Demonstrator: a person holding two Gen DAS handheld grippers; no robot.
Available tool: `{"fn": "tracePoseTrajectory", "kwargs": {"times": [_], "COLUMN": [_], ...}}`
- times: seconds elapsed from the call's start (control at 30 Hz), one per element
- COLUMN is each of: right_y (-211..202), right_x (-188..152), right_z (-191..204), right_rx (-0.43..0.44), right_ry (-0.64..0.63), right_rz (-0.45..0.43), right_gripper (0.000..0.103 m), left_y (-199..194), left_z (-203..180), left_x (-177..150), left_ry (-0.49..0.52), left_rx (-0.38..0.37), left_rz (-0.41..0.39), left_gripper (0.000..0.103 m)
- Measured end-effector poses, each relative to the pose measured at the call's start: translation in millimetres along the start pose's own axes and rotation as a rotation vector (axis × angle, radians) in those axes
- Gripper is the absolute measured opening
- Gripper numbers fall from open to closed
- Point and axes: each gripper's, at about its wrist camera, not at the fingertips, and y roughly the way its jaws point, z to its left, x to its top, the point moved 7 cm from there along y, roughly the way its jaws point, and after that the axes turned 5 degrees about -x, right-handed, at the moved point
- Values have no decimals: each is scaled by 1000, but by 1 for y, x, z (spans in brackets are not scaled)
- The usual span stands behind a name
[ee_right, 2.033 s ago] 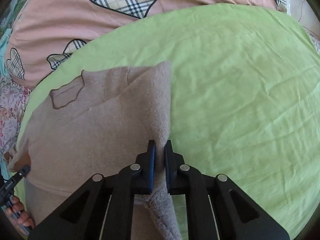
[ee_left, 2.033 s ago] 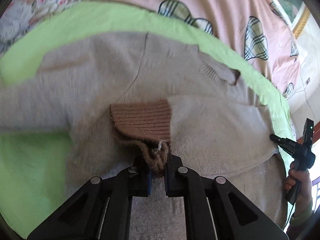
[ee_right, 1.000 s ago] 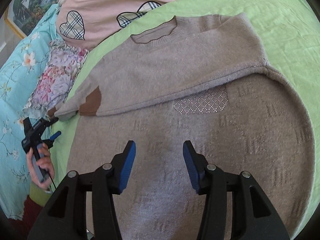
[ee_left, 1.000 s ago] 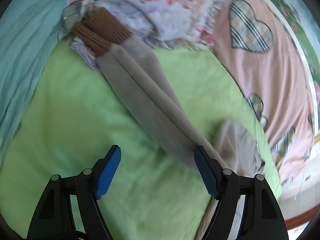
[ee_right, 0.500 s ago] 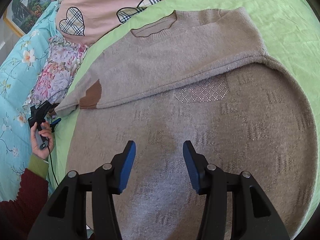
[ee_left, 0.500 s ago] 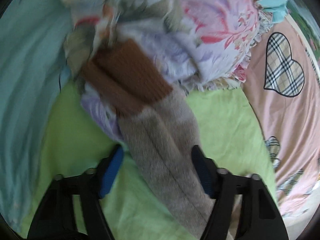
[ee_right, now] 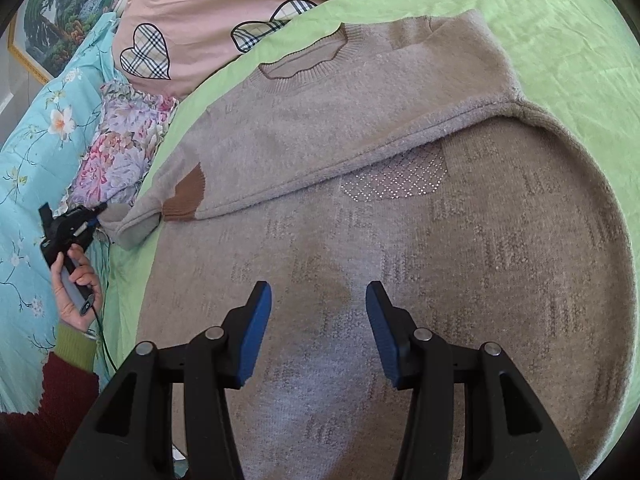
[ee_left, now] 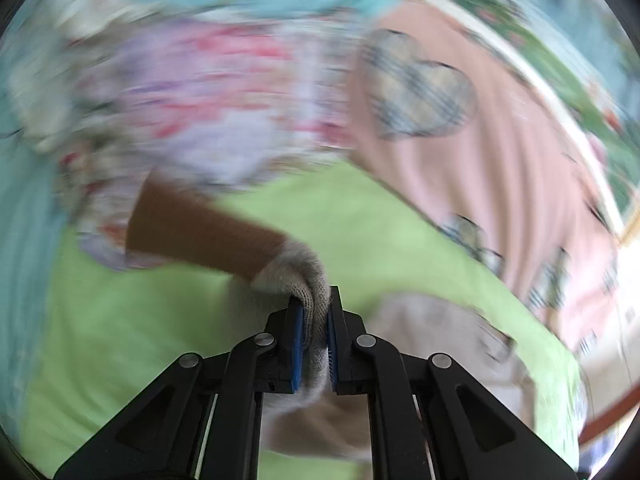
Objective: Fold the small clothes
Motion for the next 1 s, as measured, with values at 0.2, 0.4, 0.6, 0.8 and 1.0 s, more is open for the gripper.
{"fn": "tracePoseTrajectory", "kwargs": {"times": [0.2, 0.4, 0.6, 0.8, 1.0], "right_y": [-10, -26, -40, -44, -38], "right_x": [2, 8, 12, 15, 33], "right_z": [-8, -31, -57, -70, -55], "right_rx": [12, -12, -38, -42, -19], "right_ry": [23, 67, 117, 149, 114], "right_rz": [-30, -77, -109, -122, -128], "right_gripper": [51, 51, 51, 51, 51], "left_y": [11, 56, 113, 132, 83], "left_z": [-146, -258, -288, -281, -254], "left_x": [-57, -146, -220, -246, -243], "left_ry": [263, 516, 658, 682, 646], "left_rx": [-193, -292, -251, -237, -261], "left_rz": [76, 211, 334, 450, 437], "left_gripper": [8, 8, 9, 29, 67]}}
